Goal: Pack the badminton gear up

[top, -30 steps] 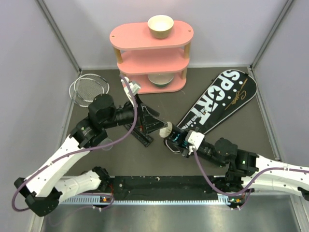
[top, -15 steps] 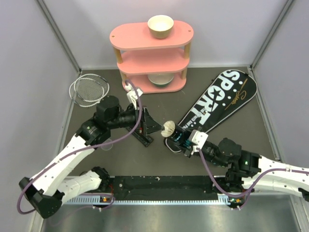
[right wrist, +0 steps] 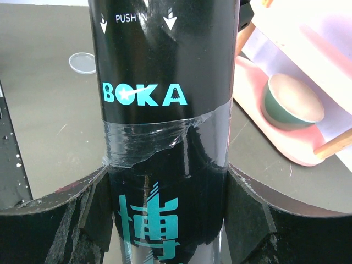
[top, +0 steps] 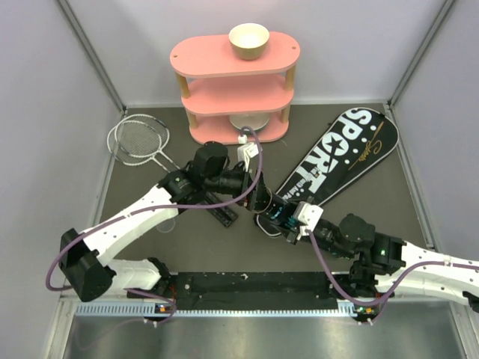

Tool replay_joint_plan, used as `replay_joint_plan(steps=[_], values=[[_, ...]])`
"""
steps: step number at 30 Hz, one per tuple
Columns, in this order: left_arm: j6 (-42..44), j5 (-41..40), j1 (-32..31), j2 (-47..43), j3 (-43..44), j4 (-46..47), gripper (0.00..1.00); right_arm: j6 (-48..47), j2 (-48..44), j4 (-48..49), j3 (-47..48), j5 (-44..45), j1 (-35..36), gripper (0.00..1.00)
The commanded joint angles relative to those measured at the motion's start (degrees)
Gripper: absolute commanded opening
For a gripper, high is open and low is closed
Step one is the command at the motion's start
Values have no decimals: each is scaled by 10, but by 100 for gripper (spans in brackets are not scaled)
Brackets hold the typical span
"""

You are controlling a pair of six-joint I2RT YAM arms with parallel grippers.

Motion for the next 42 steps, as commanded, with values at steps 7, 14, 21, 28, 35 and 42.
replay_joint_plan(steps=[7, 14, 21, 28, 35, 42], values=[[40, -99, 59, -170, -30, -7, 98, 7, 21, 53, 8, 9, 5, 0], [17, -204, 120, -304, -76, -51, 98, 17, 35, 72, 1, 37, 4, 0], [-91, -537, 145, -280, -69, -344, 98, 36, 34, 72, 1, 48, 4, 0], [-237, -615, 211, -218, -151, -413, 98, 37, 24, 68, -7, 52, 4, 0], [-320, -608, 288, -194, -218, -345, 97, 39, 6, 65, -13, 53, 4, 0], [-308, -557, 360, -99, -228, -256, 71, 38, 5, 64, -14, 53, 4, 0]])
